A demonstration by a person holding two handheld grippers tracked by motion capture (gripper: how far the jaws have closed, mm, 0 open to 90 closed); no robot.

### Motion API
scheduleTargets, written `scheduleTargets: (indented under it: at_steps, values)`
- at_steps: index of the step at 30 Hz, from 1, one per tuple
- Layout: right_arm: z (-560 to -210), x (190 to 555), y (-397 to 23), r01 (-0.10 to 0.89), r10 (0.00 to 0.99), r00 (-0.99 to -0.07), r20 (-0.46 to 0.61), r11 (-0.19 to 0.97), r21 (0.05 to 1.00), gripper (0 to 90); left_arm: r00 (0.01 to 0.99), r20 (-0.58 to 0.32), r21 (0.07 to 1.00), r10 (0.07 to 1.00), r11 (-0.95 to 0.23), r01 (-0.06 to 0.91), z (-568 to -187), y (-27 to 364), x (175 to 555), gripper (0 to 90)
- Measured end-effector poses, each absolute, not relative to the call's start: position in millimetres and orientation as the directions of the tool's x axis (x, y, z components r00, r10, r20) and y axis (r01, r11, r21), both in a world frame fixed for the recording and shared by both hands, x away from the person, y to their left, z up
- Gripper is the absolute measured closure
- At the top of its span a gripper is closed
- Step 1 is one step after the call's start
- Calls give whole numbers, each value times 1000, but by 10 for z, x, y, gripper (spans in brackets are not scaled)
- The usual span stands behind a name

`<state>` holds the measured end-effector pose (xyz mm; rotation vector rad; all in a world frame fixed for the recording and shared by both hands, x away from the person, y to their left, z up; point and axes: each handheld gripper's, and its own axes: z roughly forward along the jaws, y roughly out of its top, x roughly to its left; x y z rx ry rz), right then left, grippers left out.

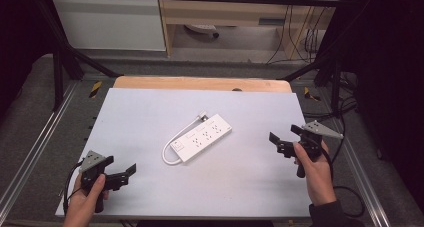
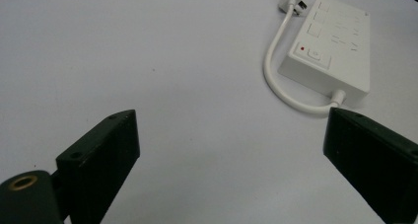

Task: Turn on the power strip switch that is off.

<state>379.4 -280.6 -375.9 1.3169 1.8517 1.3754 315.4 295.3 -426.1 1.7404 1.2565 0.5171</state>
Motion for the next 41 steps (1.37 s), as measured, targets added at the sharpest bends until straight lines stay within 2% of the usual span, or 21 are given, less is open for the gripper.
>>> scheduleTargets:
  at_steps: [8,19,36,41]
  values:
    - [-3938,3618,-2872,414,898,-427,109,87,906,51,399,-162,846,903,-81,527,-4264,2958,3152,70]
    - [-4177,3479,-2922,454,891,-433,135,86,887,39,404,-160,848,901,-84,523,-4256,2955,3146,70]
    - [-4456,3572,-2781,518,889,-437,136,126,846,45,412,-153,848,898,-95,521,-4258,2932,3145,70]
    - [-4547,3652,-2693,551,891,-442,103,180,815,48,412,-154,847,898,-95,524,-4259,2924,3153,70]
